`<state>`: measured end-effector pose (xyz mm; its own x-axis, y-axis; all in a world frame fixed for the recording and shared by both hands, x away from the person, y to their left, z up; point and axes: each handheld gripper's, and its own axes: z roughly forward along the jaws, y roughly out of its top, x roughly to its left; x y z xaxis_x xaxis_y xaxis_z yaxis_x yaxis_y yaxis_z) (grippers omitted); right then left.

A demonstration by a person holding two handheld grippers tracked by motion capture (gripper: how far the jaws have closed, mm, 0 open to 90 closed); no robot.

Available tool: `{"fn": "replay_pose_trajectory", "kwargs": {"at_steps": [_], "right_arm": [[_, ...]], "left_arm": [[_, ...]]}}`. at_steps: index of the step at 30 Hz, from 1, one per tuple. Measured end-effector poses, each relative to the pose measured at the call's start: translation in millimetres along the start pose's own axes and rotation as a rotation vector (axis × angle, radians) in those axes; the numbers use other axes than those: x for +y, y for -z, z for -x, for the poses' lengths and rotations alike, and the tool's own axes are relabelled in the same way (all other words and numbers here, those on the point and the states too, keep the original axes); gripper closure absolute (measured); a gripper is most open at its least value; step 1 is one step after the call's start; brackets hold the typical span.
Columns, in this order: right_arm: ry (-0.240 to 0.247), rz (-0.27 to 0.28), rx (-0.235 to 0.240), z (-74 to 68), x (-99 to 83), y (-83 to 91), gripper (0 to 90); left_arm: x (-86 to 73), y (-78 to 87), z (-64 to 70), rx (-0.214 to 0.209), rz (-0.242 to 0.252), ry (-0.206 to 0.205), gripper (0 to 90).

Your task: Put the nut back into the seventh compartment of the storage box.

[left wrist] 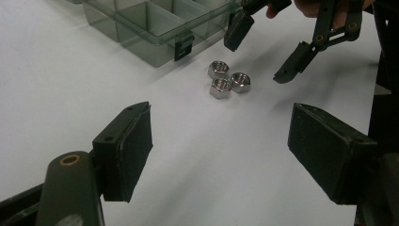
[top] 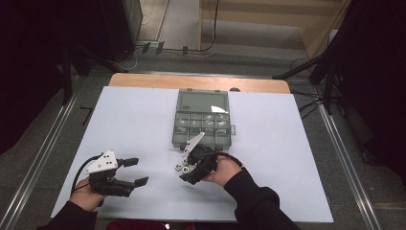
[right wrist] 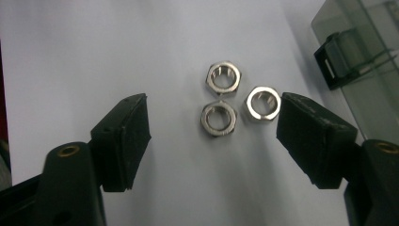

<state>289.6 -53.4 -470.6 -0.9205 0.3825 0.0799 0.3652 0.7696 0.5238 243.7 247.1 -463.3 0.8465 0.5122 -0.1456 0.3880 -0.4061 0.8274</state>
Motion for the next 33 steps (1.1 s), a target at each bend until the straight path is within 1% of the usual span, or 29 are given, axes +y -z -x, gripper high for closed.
{"fn": "replay_pose_trajectory", "kwargs": {"at_steps": [2,3,5,6,8,9,11,12,13,15,16,17,18,19,20,21,22,23,24,26,30,31,33], "right_arm": [[0.004,-0.042,-0.001,0.1,0.2,0.3,30.7],[0.003,-0.053,0.001,0.5,0.2,0.2,30.8],[-0.008,-0.082,0.009,0.4,0.5,-0.3,32.1],[-0.014,-0.108,0.009,0.3,0.8,-1.2,32.3],[0.000,-0.134,0.015,0.5,1.0,-3.6,32.2],[-0.001,-0.144,0.018,-0.1,1.2,-4.6,32.3],[0.010,-0.152,0.036,-0.4,1.3,-7.0,33.3],[0.024,-0.154,0.034,0.1,1.5,-8.5,34.8],[0.010,-0.163,0.043,-1.3,1.9,-9.2,37.4],[0.028,-0.169,0.046,-0.7,2.5,-11.6,40.7],[0.018,-0.173,0.046,-1.7,3.4,-12.7,44.4],[0.018,-0.173,0.046,-1.7,3.4,-12.7,44.4],[0.014,-0.183,0.036,-1.7,5.2,-14.8,47.3],[0.014,-0.183,0.036,-1.7,5.2,-14.8,47.3],[0.029,-0.181,0.032,-0.4,5.6,-15.8,49.0],[0.017,-0.179,0.013,-0.4,7.5,-16.7,52.0],[0.010,-0.178,0.016,-0.6,8.1,-17.0,53.0],[0.017,-0.178,0.012,0.0,8.8,-17.6,54.5],[0.008,-0.180,0.009,-1.4,9.5,-17.9,56.1],[0.028,-0.179,-0.008,-1.2,10.7,-18.9,58.7],[0.028,-0.183,-0.041,-3.1,11.4,-19.5,66.2],[0.028,-0.184,-0.046,-3.3,11.4,-19.5,67.4],[0.022,-0.181,-0.054,-3.7,11.4,-19.7,68.9]], "left_arm": [[0.2,0.0,0.2,-0.001,-0.005,0.000,22.7],[0.1,-0.3,0.2,-0.004,-0.003,-0.002,22.7],[0.0,-0.4,0.1,-0.003,-0.002,-0.001,22.7],[0.0,-0.4,0.1,-0.003,-0.002,-0.001,22.7],[0.1,-0.2,0.1,-0.001,-0.005,-0.001,22.7],[0.1,-0.1,0.1,-0.002,-0.006,-0.002,22.7],[-0.1,0.0,0.3,-0.001,-0.005,0.002,22.7],[-0.1,0.0,0.2,0.001,-0.004,0.003,22.7],[-0.1,0.0,0.0,0.003,-0.004,0.005,22.7],[-0.1,0.2,0.1,0.002,-0.003,0.004,22.7],[-0.2,0.1,0.1,-0.001,0.001,0.003,22.7],[-0.2,0.1,0.1,-0.001,0.001,0.003,22.7],[-0.1,0.3,0.0,0.000,0.000,0.001,22.7],[-0.1,0.3,0.0,0.000,0.000,0.001,22.7],[-0.1,0.3,0.0,0.000,0.000,0.002,22.7],[-0.1,0.4,0.1,0.000,0.000,0.001,22.7],[0.0,0.6,0.2,0.000,-0.002,0.000,22.7],[0.0,0.5,0.1,0.000,-0.002,0.000,22.7],[0.0,0.5,0.0,-0.001,-0.002,-0.002,22.8],[0.0,0.5,0.2,0.001,-0.002,0.000,22.7],[0.0,0.1,0.2,0.000,0.000,0.000,22.7],[0.2,0.4,0.3,0.003,-0.006,-0.001,22.7],[0.0,0.0,0.4,-0.002,-0.002,0.000,22.8]]}}
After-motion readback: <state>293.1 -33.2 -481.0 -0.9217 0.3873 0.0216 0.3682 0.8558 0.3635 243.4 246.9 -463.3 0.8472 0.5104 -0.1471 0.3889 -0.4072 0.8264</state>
